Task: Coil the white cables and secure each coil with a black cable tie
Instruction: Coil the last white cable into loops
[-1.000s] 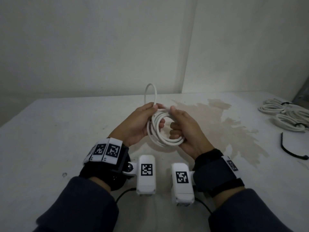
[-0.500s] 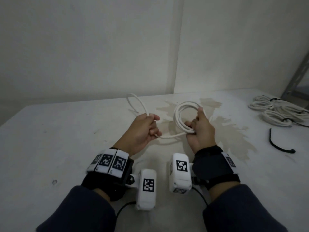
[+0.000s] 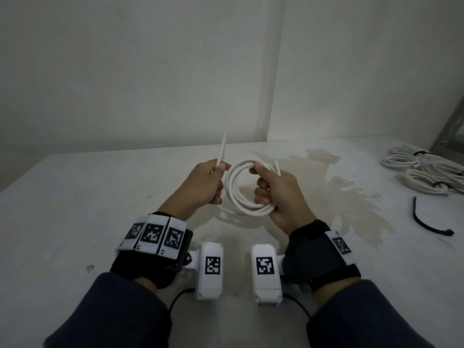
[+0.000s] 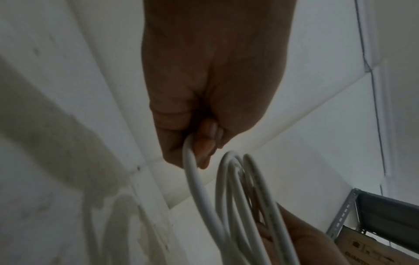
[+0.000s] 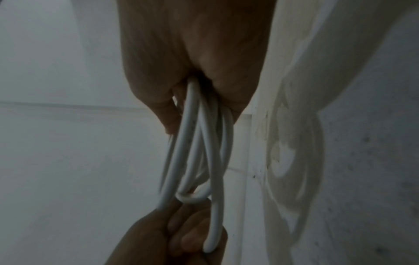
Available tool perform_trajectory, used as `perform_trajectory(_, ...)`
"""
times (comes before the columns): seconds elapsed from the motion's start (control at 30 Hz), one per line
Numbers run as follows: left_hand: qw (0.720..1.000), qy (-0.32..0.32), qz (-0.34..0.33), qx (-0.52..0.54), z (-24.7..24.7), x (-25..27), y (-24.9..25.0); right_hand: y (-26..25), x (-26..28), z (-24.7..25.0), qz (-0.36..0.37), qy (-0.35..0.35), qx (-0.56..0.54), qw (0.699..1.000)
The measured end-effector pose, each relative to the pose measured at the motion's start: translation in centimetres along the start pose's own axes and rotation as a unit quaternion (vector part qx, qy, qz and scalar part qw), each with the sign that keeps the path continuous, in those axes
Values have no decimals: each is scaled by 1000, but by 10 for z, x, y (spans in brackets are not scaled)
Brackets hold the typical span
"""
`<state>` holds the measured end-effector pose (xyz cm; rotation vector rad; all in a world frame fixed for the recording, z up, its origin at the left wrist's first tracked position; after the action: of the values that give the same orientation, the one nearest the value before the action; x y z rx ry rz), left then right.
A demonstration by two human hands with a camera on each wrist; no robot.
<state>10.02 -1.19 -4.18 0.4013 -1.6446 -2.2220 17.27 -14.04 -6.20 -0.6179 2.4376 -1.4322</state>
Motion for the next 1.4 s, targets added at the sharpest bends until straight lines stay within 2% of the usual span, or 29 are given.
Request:
perform_trajectory(0.07,1000,3,-8,-21,6,0,3,0,1,0,-3,5,-24,1000)
perform_trajectory(0.17,1000,-11,6,-17,8,1,5,-5,0,11,13,66,-113,991)
perform_trajectory(0.4,990,-129,47,-27,-27,11,2,0,6,42,50,234,-275,931)
perform_trajectory(0.6,980,-176,75,-48,-37,14,-8,6,7,54,46,272,-334,901)
perform_trajectory(0.67,979,-182,78,-56,-36,15,-10,8,4,51,29,251,-347,903)
perform_trajectory(0.73,983,-158,66,-66,-29,11,-9,6,0,47,18,212,-316,924)
perform_trajectory(0.83,998,-45,19,-28,-1,2,-1,-2,-6,31,14,103,-226,969)
perform_trajectory(0.9,1000,2,-3,-5,14,-1,2,-3,-6,15,4,25,-159,987)
perform_trajectory(1.0,999,21,-35,-27,23,-3,6,-2,2,-8,-11,-71,-46,996)
perform_trajectory(1.07,996,32,-63,-55,26,-2,12,-3,7,-19,-14,-111,3,994)
perform_trajectory(1.13,996,13,-73,-47,23,1,18,-4,10,-25,-7,-129,43,991)
perform_trajectory(1.3,994,-82,-71,32,9,10,28,-7,11,-25,28,-126,124,984)
perform_trajectory(1.4,993,-103,-57,2,-1,12,25,-5,13,-27,22,-138,151,979)
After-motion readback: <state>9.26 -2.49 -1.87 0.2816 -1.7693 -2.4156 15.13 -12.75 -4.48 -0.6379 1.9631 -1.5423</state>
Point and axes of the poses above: each hand's wrist, its own x-axis away from the middle knuckle, its own z-axis out of the back of the hand, y = z × x, the point moved 8 cm from there along -x, towards the middle knuckle, and after that the axes turned 7 degrees about -x, right-handed, at the moved point
